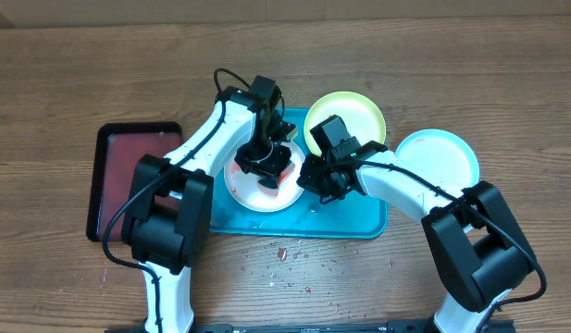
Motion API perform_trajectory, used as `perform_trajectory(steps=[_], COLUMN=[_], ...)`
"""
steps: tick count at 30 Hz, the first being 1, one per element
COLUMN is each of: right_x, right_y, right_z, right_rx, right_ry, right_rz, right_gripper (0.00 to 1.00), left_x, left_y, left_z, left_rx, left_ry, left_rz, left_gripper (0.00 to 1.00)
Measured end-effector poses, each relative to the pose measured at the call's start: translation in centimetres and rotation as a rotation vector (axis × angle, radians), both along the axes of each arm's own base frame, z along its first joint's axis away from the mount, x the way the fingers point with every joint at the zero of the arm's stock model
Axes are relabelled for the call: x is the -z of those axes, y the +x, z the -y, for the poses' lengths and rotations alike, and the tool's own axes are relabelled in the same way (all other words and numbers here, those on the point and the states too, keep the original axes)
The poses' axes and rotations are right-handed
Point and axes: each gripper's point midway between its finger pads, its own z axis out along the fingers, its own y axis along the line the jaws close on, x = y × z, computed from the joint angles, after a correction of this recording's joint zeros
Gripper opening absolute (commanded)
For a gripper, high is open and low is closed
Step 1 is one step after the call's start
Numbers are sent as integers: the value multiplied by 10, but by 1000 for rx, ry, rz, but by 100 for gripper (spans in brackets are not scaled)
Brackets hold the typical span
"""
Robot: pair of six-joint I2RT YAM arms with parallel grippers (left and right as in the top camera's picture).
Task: Clean dirty plates on tray and stack at the side
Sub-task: 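Scrub the red-streaked white plate with the sponge in left gripper, then lift the white plate with right gripper and tilt it upright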
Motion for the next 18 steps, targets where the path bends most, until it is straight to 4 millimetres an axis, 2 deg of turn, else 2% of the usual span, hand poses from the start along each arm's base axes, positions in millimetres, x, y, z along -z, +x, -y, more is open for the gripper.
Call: perform_trajectory(steps=[4,7,11,14,18], right_x=[0,0,0,-1,-10], right_y=[0,-2,-8,-17,-23], right_z=[0,-1,-2,2,13], right_rx=[-2,-12,-33,-63,-110], right_ry=[2,8,13,-13,-123], right_rz=[-1,-6,-29,-63,-81], right_gripper=[4,4,4,4,4], left_x=[-3,-20,-67,-108,-150], left_y=[12,28,72,101,112], left_z=[-4,-11,-31,-58,-93], left_rx=[-37,-101,-228,-350,-468], left_ry=[16,23,-8,-34,-50], left_rz=[32,46,142,229,297], left_gripper=[4,4,4,4,4])
